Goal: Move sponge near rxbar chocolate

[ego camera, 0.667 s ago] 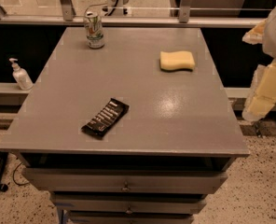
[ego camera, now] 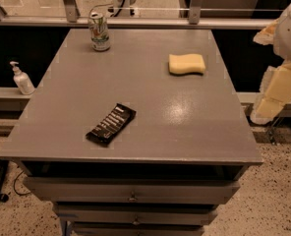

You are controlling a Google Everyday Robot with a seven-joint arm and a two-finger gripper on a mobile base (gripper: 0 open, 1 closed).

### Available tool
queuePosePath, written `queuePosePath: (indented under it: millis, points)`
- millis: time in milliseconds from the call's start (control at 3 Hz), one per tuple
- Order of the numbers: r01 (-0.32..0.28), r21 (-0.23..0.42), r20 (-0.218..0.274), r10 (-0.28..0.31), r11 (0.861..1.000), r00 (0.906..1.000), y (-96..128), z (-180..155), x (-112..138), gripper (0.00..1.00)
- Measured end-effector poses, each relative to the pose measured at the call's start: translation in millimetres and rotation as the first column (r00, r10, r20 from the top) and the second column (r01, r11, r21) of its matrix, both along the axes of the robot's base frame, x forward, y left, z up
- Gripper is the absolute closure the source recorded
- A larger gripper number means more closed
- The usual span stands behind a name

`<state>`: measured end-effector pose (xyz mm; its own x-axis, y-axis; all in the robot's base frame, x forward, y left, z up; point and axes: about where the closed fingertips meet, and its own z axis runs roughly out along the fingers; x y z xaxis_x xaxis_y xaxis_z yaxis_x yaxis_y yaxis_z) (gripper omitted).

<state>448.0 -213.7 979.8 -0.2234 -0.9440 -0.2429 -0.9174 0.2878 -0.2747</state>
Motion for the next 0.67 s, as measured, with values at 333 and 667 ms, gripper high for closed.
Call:
queuePosePath:
  millis: [333, 667]
  points:
    - [0.016, 0.108, 0.025, -0.019, 0.994, 0.9995, 6, -10, 37, 0.00]
    - [0.026, 0.230, 0.061, -0.041, 0.973, 0.9973, 13, -29, 89, 0.00]
